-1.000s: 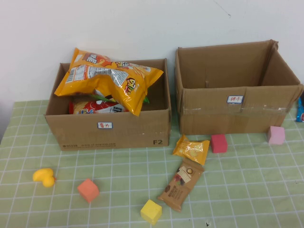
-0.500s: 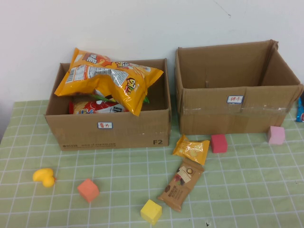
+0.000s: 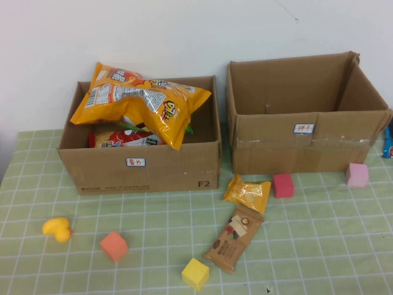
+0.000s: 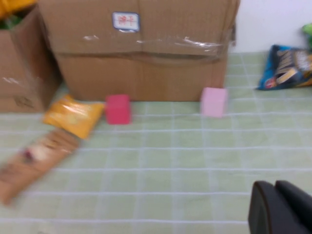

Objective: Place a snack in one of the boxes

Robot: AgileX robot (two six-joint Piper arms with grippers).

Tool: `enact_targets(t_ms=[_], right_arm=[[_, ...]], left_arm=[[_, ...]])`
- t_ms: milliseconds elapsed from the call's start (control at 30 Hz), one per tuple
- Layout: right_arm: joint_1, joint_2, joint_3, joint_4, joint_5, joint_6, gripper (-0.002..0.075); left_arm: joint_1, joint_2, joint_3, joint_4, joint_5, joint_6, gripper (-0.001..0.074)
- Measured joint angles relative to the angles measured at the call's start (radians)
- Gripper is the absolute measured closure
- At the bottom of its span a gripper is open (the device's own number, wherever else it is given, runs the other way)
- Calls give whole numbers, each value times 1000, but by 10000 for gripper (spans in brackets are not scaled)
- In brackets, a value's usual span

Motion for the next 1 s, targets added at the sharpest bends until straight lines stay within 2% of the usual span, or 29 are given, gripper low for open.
enact_targets(t_ms=[67,200,267,333,467,567,600,700,1000], right_arm=[[0,0,0,95,0,10,728],[0,0,7,465,0,100,728],[0,0,9,684,0,136,728],[0,0,9,786,-6,141,728],[0,0,9,850,-34,74,728],[0,0,9,861,-70,30,728],[0,0,9,864,-90,-13,728],[0,0,9,867,-107,-90,728],[0,0,9,870,-68,-196,728]], left_arm=[[0,0,0,-174,-19,-68,737],[0,0,0,-508,-45,-161,737],[0,0,0,-573,-58,-169,737],[0,0,0,-598,-75,-173,737],[0,0,0,-647,-107,-171,737],[0,0,-11,-640,-74,-31,737],[-2,0,-69,-630,-7,117,737],[-6,39,-194,-607,98,308,737],[-14,526,-619,-376,625,624,737]])
